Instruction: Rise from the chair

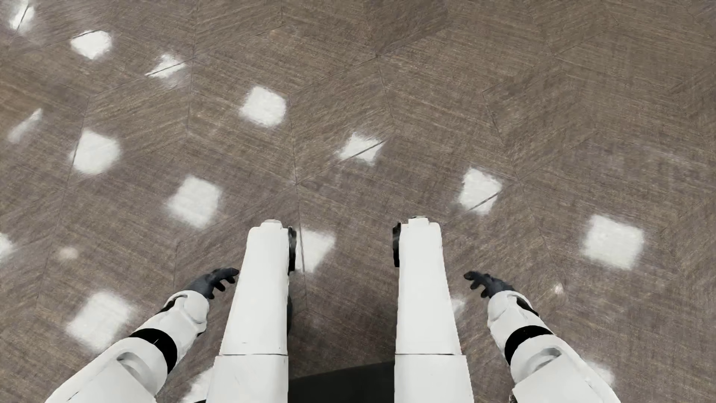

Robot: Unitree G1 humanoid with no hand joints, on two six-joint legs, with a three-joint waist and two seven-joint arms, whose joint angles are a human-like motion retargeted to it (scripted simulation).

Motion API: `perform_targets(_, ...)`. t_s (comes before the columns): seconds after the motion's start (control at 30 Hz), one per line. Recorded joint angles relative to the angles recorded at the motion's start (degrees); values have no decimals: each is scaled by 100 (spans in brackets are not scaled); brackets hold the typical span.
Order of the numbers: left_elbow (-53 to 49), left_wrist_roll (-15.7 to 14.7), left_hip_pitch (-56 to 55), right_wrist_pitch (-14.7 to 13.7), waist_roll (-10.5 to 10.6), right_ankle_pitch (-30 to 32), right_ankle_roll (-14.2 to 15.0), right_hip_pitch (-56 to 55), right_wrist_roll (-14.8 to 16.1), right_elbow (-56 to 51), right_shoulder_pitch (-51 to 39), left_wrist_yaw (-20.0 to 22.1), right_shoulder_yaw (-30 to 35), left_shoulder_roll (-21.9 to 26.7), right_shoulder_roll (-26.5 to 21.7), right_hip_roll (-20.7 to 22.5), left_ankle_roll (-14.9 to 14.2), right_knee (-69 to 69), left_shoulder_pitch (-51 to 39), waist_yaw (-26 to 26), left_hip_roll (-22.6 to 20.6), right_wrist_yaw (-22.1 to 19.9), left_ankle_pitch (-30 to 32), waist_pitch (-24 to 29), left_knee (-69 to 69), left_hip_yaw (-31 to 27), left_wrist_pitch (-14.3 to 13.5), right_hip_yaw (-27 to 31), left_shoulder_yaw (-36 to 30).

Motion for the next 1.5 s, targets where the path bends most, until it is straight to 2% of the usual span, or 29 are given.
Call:
perform_targets(0.37,65,-61,-174,-54,-23,-3,-13,-178,13,-23,-196,70,29,20,-8,49,-53,-4,-247,12,-17,-110,-14,155,-6,-22,-12,16,-20)
perform_targets(0.6,-3,-7,-732,-172,-48,-69,78,-743,87,-2,-689,168,-13,112,-109,74,-292,0,-765,34,30,-235,-150,565,9,-97,-99,84,3)
perform_targets(0.73,-73,-42,-1031,-254,-80,-285,85,-1080,164,-25,-927,246,215,165,-182,90,-380,-175,-1007,37,27,-326,-513,684,-169,-121,-232,102,-27)
perform_targets(0.83,-1,-63,-800,-320,-129,-340,102,-907,224,-56,-812,275,543,166,-262,84,-385,-700,-932,56,50,-421,-693,575,-721,-62,-279,62,19)
perform_targets(0.93,-1,-52,-95,-375,-92,-320,35,-174,240,-187,-354,328,458,171,-240,44,-315,-1611,-515,41,60,-533,-667,284,-1647,82,-280,-84,115)
perform_targets(1.03,-16,25,893,-353,-86,-251,-36,866,85,-188,359,293,247,198,-225,-17,-223,-2819,2,50,33,-457,-534,-134,-2890,268,-280,-309,299)
perform_targets(1.13,-100,176,2159,-302,-69,-229,-89,2211,-113,-156,1204,168,47,342,-216,47,-309,-4387,731,52,64,-232,-218,-691,-4497,401,-248,-518,568)
perform_targets(1.2,-124,322,3036,-366,-7,-83,-104,3204,-225,-223,1785,80,-10,469,-262,145,-498,-5532,1262,20,95,-141,358,-1063,-5610,484,-262,-590,708)
perform_targets(1.27,-124,440,3610,-397,36,586,-72,4149,-241,-255,2264,-104,-239,581,-317,117,-715,-6679,1673,18,177,15,921,-1387,-6205,541,-252,-735,801)
perform_targets(1.33,-61,482,3700,-392,32,833,51,4973,-173,-176,2596,-214,-545,624,-364,1,-1316,-7635,1841,106,330,-38,1318,-1645,-6078,615,-224,-980,908)
perform_targets(1.37,-43,482,3705,-368,19,893,111,5364,-140,-105,2720,-199,-651,630,-389,-71,-1455,-8031,1899,149,402,-93,1461,-1737,-6004,677,-216,-1131,972)
perform_targets(1.4,-36,472,3779,-350,-10,907,157,5741,-127,-34,2824,-198,-713,634,-415,-136,-1454,-8358,1938,211,465,-102,1494,-1797,-6141,737,-212,-1271,1015)
perform_targets(1.5,21,407,4018,-312,-41,829,265,6585,-178,201,2857,-197,-854,652,-452,-275,-1141,-9000,2034,259,654,-16,1450,-2030,-7457,827,-189,-1561,1131)
